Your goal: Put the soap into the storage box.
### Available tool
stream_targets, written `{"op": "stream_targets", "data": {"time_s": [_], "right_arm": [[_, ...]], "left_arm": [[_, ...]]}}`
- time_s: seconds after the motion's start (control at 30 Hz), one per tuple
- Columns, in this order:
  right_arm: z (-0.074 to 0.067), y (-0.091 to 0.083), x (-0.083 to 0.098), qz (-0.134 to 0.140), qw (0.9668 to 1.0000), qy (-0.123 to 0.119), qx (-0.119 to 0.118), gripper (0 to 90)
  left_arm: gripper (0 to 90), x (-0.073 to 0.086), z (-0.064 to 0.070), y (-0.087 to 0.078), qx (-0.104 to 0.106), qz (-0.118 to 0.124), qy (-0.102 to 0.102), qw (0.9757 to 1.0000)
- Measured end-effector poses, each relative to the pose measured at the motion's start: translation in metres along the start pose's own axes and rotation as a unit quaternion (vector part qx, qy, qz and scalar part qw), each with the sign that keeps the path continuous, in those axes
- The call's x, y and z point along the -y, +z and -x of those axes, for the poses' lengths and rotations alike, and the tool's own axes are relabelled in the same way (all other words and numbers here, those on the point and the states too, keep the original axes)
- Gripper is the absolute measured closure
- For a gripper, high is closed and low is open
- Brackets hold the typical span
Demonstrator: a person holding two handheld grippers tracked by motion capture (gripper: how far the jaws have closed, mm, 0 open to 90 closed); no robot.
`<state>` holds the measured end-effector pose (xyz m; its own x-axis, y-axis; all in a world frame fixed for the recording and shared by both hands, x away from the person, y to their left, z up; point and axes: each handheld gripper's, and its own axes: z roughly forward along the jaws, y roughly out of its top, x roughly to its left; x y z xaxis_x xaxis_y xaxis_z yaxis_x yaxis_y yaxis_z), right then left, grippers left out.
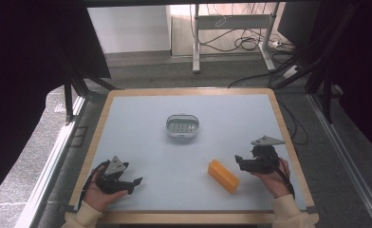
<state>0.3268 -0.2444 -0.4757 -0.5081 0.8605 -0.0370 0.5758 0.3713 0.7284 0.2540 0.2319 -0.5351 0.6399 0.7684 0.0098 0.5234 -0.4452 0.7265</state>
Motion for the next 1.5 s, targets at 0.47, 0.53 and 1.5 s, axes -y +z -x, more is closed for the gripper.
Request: {"op": "stream_targets", "data": {"time_s": [0.47, 0.53, 1.5], "right_arm": [[-0.007, -0.012, -0.007, 0.003, 0.9995, -0.020, -0.024, 21.2], [-0.008, -0.014, -0.008, 0.002, 0.9994, -0.023, -0.025, 21.2], [-0.029, -0.028, -0.030, -0.008, 0.9978, -0.048, -0.046, 23.8]], "left_arm": [[20.3, 0.000, 0.001, 0.001, 0.001, -0.001, 0.000, 1.0000], [20.3, 0.000, 0.001, 0.000, 0.001, -0.002, 0.001, 1.0000], [20.3, 0.000, 0.002, 0.002, 0.003, -0.003, 0.002, 1.0000]]}}
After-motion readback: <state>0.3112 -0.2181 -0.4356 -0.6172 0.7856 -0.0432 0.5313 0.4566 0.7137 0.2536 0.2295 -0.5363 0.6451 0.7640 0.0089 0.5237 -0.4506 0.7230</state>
